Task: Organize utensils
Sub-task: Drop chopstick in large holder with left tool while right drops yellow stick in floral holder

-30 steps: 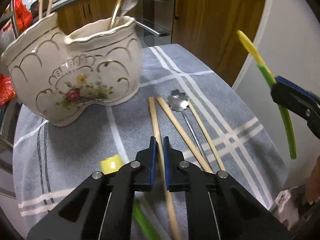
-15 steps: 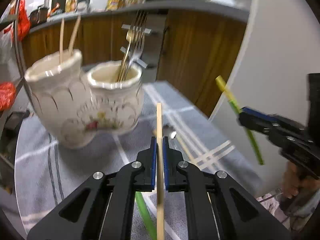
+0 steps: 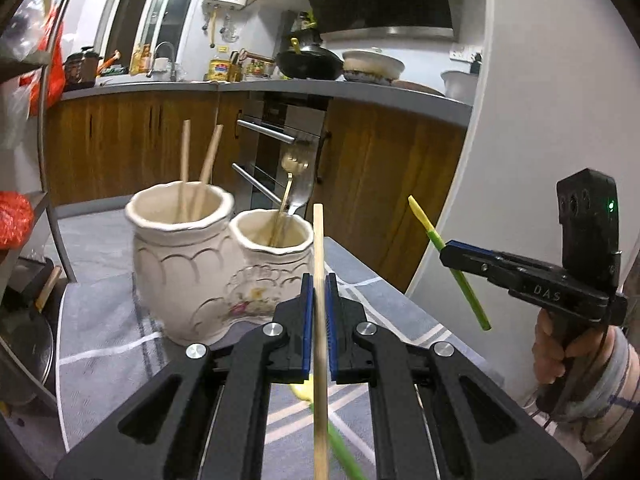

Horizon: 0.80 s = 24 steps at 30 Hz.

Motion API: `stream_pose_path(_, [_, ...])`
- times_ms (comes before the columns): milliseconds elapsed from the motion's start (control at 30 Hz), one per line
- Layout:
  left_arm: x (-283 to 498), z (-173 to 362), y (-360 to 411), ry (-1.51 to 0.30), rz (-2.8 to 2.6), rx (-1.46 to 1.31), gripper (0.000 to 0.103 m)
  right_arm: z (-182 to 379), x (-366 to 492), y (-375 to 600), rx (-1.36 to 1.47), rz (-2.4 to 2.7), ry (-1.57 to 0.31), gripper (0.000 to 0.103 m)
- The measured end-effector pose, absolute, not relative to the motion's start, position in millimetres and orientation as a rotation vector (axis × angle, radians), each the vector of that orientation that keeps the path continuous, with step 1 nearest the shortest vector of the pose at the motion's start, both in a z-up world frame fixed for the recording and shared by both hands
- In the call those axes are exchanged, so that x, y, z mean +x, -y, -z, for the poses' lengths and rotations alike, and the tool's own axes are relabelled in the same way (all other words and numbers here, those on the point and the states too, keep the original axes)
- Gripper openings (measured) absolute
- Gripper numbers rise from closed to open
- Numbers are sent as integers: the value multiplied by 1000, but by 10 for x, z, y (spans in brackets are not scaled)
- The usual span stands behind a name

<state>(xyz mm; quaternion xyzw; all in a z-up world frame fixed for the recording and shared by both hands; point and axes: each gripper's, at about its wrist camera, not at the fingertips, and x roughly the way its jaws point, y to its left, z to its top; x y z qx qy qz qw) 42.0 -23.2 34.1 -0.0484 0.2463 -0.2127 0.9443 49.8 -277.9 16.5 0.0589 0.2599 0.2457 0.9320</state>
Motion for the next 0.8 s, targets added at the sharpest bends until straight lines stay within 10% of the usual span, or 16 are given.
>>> stream_pose_path(800, [1429, -1017, -762, -232, 408, -331, 6, -658, 1511, 1955, 198, -583, -417, 10])
